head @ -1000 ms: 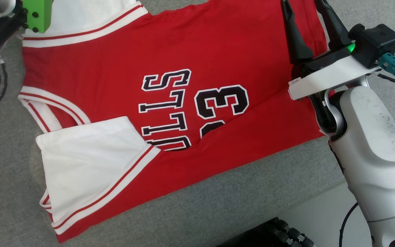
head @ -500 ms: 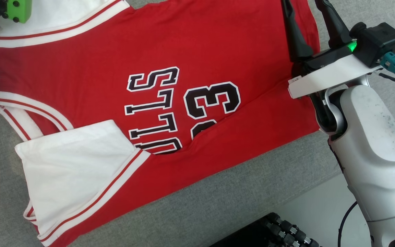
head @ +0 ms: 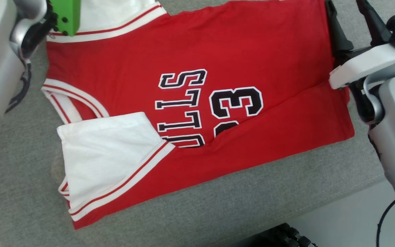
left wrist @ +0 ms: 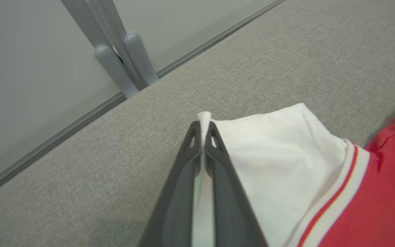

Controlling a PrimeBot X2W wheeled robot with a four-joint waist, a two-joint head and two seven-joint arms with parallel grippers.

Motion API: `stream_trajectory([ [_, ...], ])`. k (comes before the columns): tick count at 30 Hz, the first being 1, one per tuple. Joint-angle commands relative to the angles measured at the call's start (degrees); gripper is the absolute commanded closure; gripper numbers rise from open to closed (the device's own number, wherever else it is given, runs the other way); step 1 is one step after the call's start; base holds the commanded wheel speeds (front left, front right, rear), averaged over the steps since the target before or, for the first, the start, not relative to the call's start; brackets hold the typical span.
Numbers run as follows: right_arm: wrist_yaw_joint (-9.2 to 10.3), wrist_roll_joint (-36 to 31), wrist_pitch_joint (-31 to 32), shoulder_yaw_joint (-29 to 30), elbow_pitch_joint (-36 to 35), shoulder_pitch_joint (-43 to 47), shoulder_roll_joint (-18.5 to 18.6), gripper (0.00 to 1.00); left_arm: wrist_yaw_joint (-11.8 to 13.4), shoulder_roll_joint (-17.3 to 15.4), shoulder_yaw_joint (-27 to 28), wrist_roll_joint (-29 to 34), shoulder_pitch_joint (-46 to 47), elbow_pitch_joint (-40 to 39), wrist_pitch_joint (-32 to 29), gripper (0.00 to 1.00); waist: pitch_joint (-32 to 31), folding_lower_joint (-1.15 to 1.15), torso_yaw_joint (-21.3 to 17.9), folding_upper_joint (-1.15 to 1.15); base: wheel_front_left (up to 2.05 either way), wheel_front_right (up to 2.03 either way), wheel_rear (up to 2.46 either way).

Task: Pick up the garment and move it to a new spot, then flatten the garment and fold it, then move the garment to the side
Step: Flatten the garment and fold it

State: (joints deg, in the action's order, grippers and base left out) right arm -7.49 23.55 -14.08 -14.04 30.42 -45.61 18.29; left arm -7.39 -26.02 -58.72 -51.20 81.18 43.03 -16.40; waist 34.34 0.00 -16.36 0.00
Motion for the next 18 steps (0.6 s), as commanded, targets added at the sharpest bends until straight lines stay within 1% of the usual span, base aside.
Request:
stream_trajectory([
  [1,0.0,1.0,0.9,-0.3,1.6,-1.1,1.2,0.0,-0.1,0.5,-0.7,-0.6,-1.2,-1.1,1.3,1.0,-3.4,0.0,4.5,0.0,0.0,0.0,0.0],
  [4,0.0,2.5,3.0,-1.5,5.7,-2.8,4.4,0.0,-0.1,0.5,-1.9,-1.4,-2.1,-3.9,3.8,1.0,-4.0,0.0,7.0,0.0,0.0,0.0,0.0],
  [9,0.01,4.9,5.8,-3.9,11.6,-5.4,8.4,0.0,-0.1,-0.1,-4.0,-2.0,-2.7,-8.7,5.7,1.0,-4.0,0.0,9.8,0.0,0.0,0.0,0.0],
  [11,0.01,6.9,7.5,-5.5,14.8,-6.6,10.2,0.0,-0.1,-0.3,-5.0,-2.5,-3.0,-11.2,6.3,1.0,-3.4,0.0,11.1,0.0,0.0,0.0,0.0],
  [14,0.01,8.4,8.8,-6.9,17.4,-7.8,11.2,0.0,-0.1,-0.4,-5.6,-2.4,-2.9,-13.1,6.4,1.0,-2.9,0.0,11.8,0.0,0.0,0.0,0.0],
  [18,0.01,9.9,9.6,-9.2,20.5,-9.1,12.2,0.0,-0.1,-0.5,-7.3,-0.2,-2.5,-14.4,6.9,1.0,-2.0,0.0,12.5,0.0,0.0,0.0,0.0],
])
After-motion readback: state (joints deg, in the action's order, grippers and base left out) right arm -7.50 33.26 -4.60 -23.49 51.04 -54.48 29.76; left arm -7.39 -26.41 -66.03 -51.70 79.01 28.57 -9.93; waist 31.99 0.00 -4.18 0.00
